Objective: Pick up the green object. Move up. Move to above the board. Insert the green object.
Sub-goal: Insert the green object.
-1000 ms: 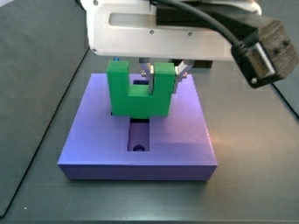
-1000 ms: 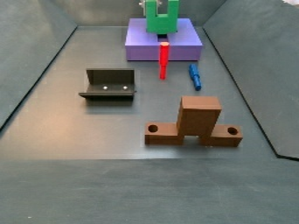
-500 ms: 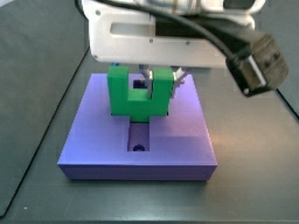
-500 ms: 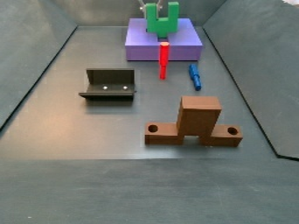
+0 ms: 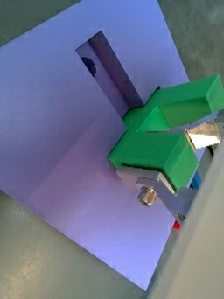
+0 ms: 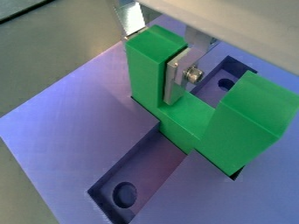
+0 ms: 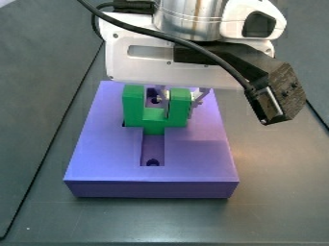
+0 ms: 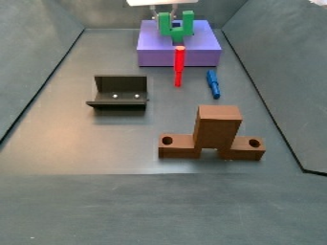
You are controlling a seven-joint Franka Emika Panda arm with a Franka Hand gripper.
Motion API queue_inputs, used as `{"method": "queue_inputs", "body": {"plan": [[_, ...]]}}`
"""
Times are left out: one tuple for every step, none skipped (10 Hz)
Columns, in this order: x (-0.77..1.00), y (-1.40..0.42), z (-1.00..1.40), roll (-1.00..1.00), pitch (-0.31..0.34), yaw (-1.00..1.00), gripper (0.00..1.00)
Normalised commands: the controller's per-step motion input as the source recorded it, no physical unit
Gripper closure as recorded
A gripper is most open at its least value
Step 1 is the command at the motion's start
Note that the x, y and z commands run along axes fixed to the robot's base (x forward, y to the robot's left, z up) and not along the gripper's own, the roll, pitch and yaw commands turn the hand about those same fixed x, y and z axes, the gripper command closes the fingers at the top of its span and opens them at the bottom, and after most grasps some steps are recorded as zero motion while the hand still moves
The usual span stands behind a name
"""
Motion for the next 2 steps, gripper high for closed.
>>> {"method": "queue_inputs", "body": {"plan": [[0.00,0.00,0.00,0.01,0.000,0.00,1.00],[0.00,0.00,0.00,0.00,0.000,0.00,1.00]]}}
